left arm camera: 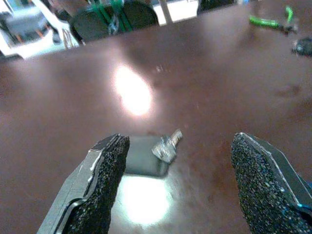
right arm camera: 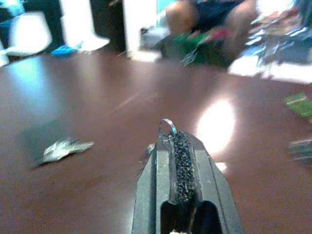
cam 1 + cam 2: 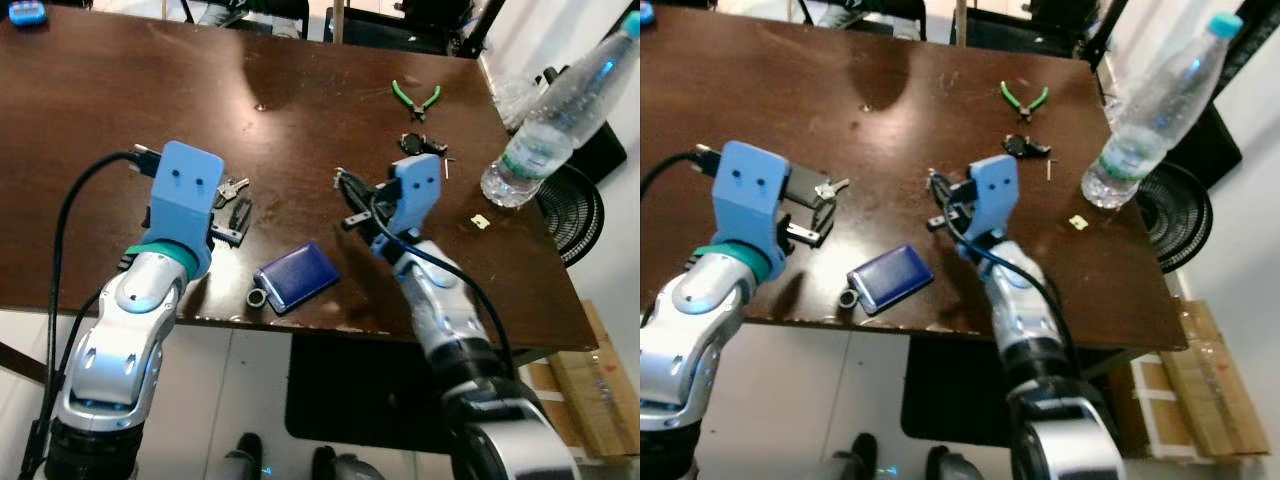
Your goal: Hang keys on a hook
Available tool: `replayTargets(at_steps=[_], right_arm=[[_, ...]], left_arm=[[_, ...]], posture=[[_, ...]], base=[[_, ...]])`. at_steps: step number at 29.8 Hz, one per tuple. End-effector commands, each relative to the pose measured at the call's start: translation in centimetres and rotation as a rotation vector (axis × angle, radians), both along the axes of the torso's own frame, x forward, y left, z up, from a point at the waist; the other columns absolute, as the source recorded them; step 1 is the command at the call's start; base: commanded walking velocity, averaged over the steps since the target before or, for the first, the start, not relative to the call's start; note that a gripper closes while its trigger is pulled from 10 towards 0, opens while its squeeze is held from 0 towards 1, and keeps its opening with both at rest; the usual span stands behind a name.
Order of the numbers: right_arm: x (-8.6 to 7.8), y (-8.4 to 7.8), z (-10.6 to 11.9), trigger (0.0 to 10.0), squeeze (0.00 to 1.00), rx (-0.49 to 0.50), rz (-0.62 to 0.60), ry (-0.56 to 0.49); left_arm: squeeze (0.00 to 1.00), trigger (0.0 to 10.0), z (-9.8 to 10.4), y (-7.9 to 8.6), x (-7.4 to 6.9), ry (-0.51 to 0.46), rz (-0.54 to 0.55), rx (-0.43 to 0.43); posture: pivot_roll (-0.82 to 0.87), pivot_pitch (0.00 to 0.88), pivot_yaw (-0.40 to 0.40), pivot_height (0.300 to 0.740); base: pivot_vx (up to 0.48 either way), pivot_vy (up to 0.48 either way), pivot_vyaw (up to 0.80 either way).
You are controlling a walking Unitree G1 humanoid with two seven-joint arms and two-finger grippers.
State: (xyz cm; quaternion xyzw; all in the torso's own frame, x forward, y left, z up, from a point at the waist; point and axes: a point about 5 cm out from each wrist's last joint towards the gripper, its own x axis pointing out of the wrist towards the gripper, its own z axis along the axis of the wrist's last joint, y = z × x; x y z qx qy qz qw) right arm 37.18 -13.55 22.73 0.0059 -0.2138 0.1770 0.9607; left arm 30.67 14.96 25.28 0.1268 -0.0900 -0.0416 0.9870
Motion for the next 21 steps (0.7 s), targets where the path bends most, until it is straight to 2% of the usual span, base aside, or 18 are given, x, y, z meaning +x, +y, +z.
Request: replayTargets(at_steps=[1, 6, 14, 16, 21], right_arm=[[-0.3, -1.5, 0.9, 10.0, 0.00, 0.024, -0.065, -0.043], [-0.7, -2.7, 1.5, 10.0, 0.00, 0.027, -0.139, -0.095], [-1.1, -3.0, 0.7, 10.0, 0.00, 0.031, -0.168, -0.082], [-1.0, -2.2, -0.5, 10.0, 0.00, 0.050, -0.139, -0.021], [-0.9, -0.7, -0.8, 10.0, 0.00, 0.050, -0.071, 0.014]], left_arm=[[0.00, 10.0, -0.5, 0.0, 0.2, 0.011, 0.006, -0.005], [0.00, 10.0, -0.9, -0.3, 0.4, 0.004, 0.006, -0.018], [0.00, 10.0, -1.0, -0.3, 0.6, -0.013, 0.016, -0.006], [0.00, 10.0, -1.3, 0.4, 0.7, -0.031, 0.053, 0.027], [0.00, 10.0, -1.6, 1.0, 0.6, -0.033, 0.077, 0.041]], posture=[[-0.12, 0.094, 0.057, 0.740], [-0.14, 0.068, 0.071, 0.740], [-0.13, 0.044, 0.066, 0.740], [-0.12, 0.035, 0.064, 0.740], [-0.12, 0.036, 0.063, 0.740]], base=[[0.000, 0.000, 0.00], [0.000, 0.000, 0.00], [0.000, 0.000, 0.00], [0.000, 0.000, 0.00], [0.000, 0.000, 0.00]])
